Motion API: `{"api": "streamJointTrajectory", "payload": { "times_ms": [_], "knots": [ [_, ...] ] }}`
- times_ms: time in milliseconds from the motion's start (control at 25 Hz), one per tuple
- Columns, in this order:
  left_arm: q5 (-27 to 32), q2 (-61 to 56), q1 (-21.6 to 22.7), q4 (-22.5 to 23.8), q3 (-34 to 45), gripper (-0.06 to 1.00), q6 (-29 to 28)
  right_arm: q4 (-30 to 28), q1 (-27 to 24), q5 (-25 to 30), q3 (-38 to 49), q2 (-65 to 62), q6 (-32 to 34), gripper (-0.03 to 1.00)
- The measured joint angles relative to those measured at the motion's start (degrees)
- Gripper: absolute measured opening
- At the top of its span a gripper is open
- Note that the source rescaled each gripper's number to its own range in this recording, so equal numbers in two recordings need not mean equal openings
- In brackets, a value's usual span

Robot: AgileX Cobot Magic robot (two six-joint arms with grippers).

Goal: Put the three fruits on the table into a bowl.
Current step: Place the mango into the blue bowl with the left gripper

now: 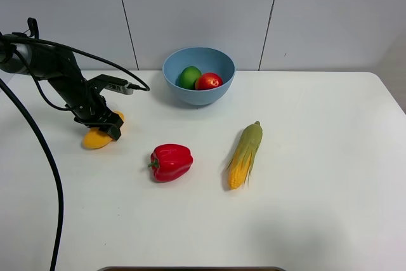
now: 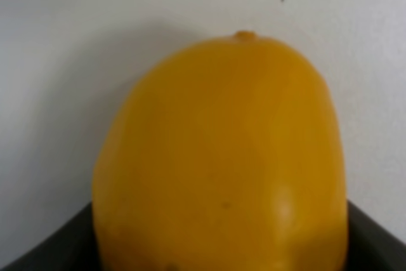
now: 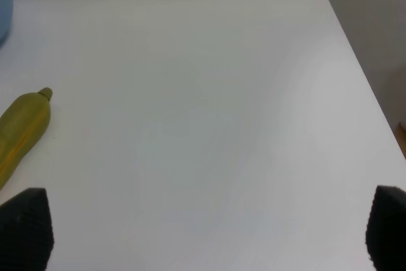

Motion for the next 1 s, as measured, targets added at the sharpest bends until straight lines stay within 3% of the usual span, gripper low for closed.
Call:
{"api": "streamJointTrajectory", "payload": {
  "times_ms": [560, 1000],
  "knots": [
    [2.43, -0.98, 0.0, -0.25, 0.03, 0.01, -0.05, 0.0, 0.0, 0.0, 0.0, 0.0, 0.0, 1.0],
    [2.66, -8.18, 0.0, -0.42, 0.18, 0.01, -2.02, 0.0, 0.0, 0.0, 0.0, 0.0, 0.0, 1.0]
  ]
}}
